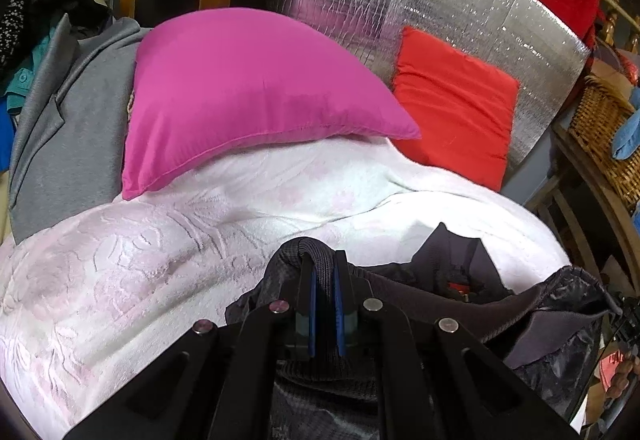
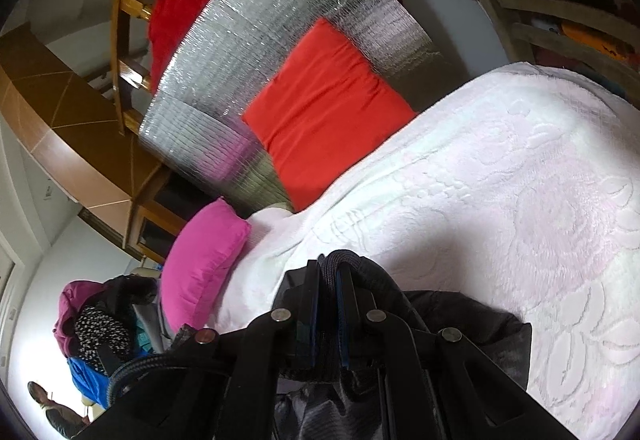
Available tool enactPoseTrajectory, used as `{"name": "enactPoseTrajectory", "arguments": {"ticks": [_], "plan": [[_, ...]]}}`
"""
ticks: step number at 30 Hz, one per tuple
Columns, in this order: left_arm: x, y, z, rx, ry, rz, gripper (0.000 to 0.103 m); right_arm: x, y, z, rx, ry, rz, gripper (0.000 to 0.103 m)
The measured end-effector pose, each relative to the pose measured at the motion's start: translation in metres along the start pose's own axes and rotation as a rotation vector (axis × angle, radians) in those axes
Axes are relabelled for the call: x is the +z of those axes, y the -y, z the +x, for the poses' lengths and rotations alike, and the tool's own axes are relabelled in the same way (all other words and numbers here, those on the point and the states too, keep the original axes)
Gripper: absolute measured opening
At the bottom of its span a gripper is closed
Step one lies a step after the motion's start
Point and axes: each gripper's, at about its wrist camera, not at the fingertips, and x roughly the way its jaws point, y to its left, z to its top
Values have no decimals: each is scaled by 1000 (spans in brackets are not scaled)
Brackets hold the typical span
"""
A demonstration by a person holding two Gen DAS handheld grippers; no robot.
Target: Fold large clothes
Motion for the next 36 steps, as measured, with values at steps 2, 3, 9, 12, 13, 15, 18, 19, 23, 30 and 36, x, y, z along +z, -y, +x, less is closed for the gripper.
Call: {"name": "enactPoseTrajectory", "arguments": {"ticks": [2,3,9,12,13,15,18,19,23,30,36], "plan": [[0,0,7,7,-13,4,8,1,3,7,-17,-8,0,8],[0,0,13,13,-23,5,8,1,6,11,-25,-14,2,8],[-1,1,39,47,-62,25,8,3,19,37,-80,-48,6,7],[-1,0,52,61,-83,24,8,5,25,49,-102,-61,8,7],[-1,1,56,69,-89,31,8,4,27,52,-108,-65,7,7],[-2,1,65,80,-102,37,8,4,31,61,-124,-76,9,7],[-3,-1,79,92,-128,37,8,3,39,72,-150,-92,17,7],[-3,-2,84,97,-135,39,8,2,42,77,-159,-98,21,7],[-5,-2,99,112,-154,51,9,-4,55,88,-186,-116,33,7],[-10,-2,121,140,-184,67,9,-10,65,104,-221,-132,36,7],[-11,3,134,162,-198,95,9,-13,71,113,-249,-141,42,7]]}}
